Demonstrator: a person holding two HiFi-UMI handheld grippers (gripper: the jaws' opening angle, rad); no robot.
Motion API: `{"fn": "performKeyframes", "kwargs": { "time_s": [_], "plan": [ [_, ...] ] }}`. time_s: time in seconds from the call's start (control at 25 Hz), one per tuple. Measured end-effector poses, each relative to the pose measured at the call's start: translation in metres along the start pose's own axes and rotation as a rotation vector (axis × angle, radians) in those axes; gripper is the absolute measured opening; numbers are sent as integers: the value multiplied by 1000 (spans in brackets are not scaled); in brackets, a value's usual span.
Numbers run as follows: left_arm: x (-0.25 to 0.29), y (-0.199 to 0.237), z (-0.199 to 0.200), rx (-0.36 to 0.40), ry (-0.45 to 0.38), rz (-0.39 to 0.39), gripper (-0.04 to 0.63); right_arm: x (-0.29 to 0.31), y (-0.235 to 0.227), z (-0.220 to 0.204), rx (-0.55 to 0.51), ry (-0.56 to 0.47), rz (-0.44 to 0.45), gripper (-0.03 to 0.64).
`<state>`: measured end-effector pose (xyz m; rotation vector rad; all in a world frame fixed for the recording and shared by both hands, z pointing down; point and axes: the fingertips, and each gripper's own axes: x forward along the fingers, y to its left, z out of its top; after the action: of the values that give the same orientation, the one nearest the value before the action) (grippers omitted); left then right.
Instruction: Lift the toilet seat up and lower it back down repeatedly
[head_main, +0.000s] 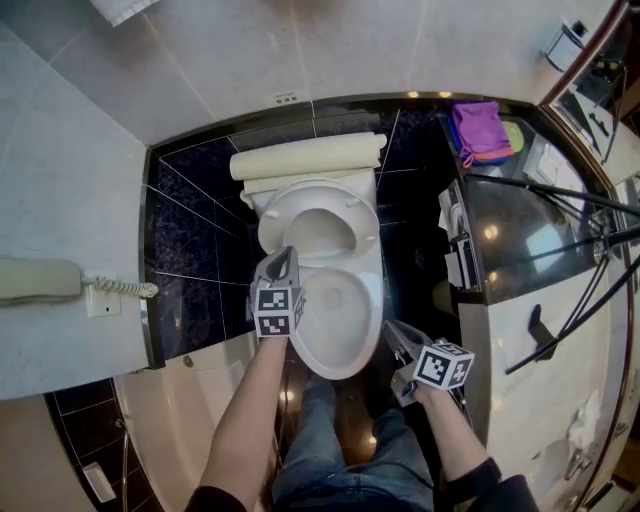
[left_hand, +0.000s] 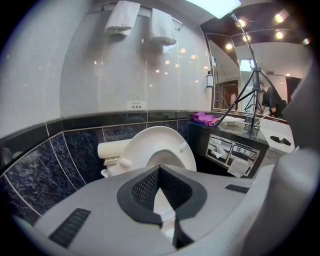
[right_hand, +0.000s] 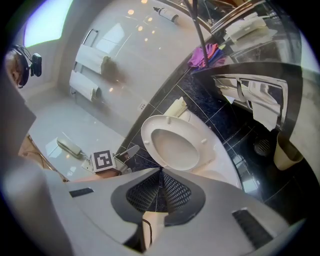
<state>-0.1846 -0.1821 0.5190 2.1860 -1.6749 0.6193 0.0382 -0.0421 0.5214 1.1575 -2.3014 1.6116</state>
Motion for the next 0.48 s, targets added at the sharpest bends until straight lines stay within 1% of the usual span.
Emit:
{"fn": "performKeyframes", "kwargs": {
  "time_s": [0.08, 0.2, 0.4, 0.48],
  "plan": [
    [-25, -6, 12, -9, -11, 9, 0, -3, 13, 10, -62, 2, 21, 21],
    [-73, -19, 28, -20, -26, 18, 0, -13, 37, 21, -182, 10, 46, 21],
    [-159, -50, 44, -38, -42, 27, 0, -51, 73, 31, -451, 12, 27, 21],
    [-190, -61, 49, -38, -53, 36, 0, -68, 86, 35, -535, 4, 24, 21]
  ]
}}
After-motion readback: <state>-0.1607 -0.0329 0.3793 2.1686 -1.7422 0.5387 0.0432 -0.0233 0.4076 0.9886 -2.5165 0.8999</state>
